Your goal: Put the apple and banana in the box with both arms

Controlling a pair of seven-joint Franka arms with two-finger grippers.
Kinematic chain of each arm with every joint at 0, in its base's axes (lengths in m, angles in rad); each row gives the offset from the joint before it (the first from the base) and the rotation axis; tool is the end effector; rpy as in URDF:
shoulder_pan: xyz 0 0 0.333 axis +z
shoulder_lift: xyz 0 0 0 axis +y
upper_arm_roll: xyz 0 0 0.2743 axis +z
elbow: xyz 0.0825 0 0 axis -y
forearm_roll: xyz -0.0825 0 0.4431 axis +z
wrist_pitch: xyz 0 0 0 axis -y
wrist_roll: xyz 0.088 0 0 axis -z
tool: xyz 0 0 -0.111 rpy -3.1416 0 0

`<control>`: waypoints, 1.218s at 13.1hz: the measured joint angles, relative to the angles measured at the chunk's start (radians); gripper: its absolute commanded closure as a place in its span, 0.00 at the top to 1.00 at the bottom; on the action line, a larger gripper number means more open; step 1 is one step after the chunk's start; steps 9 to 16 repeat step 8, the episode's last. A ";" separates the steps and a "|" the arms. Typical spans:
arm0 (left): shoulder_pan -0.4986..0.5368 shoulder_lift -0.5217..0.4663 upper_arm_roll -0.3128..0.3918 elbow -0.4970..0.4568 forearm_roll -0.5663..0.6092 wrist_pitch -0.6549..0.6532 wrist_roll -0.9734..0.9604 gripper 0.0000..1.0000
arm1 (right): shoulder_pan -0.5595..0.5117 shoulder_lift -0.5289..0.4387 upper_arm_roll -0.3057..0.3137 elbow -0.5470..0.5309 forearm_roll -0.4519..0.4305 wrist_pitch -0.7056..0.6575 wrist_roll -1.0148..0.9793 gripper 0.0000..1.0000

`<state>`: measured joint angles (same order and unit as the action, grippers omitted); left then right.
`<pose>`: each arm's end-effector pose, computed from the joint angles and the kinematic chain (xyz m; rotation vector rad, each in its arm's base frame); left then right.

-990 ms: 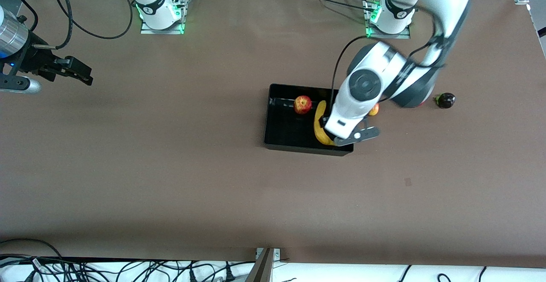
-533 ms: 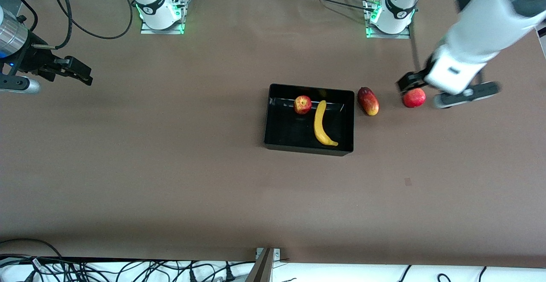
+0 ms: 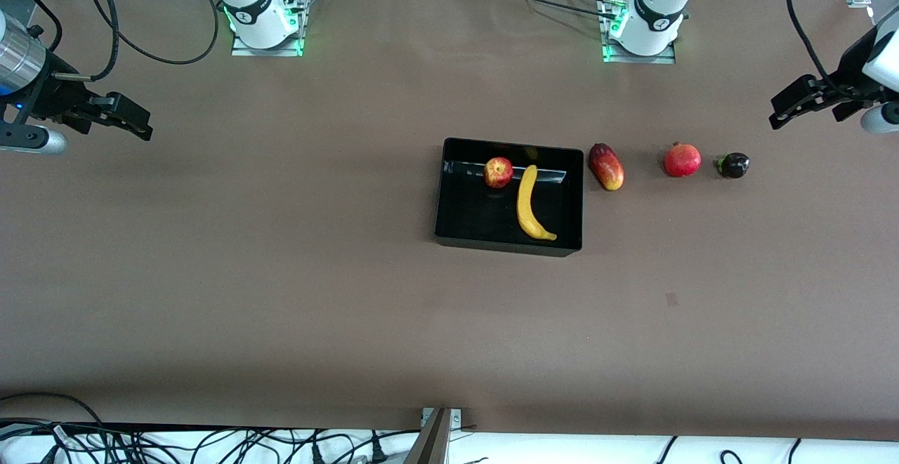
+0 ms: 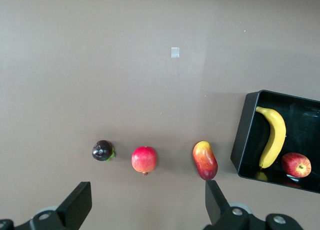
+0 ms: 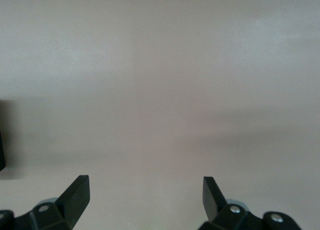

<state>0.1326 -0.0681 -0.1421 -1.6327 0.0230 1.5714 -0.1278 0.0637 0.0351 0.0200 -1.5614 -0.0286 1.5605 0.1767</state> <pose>0.5951 -0.0054 0.5868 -3.1040 -0.1844 -0.0130 0.6192 0.0486 0.5613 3.1055 -0.1442 -0.0498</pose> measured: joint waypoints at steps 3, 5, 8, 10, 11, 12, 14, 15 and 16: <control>-0.009 -0.003 0.000 0.000 0.000 0.001 0.040 1.00 | 0.000 0.000 0.000 0.000 0.000 0.000 0.000 1.00; -0.012 -0.009 0.000 0.000 0.000 0.002 0.055 1.00 | 0.000 0.000 0.000 0.000 0.000 0.000 0.000 1.00; -0.017 -0.031 -0.002 0.002 -0.020 0.002 0.058 1.00 | 0.000 0.000 0.000 0.000 0.000 0.000 0.000 1.00; -0.017 -0.031 -0.002 0.002 -0.020 0.002 0.058 1.00 | 0.000 0.000 0.000 0.000 0.000 0.000 0.000 1.00; -0.017 -0.031 -0.002 0.002 -0.020 0.002 0.058 1.00 | 0.000 0.000 0.000 0.000 0.000 0.000 0.000 1.00; -0.017 -0.031 -0.002 0.002 -0.020 0.002 0.058 1.00 | 0.000 0.000 0.000 0.000 0.000 0.000 0.000 1.00; -0.017 -0.031 -0.002 0.002 -0.020 0.002 0.058 1.00 | 0.000 0.000 0.000 0.000 0.000 0.000 0.000 1.00; -0.017 -0.031 -0.002 0.002 -0.020 0.002 0.058 1.00 | 0.000 0.000 0.000 0.000 0.000 0.000 0.000 1.00; -0.017 -0.031 -0.002 0.002 -0.020 0.002 0.058 1.00 | 0.000 0.000 0.000 0.000 0.000 0.000 0.000 1.00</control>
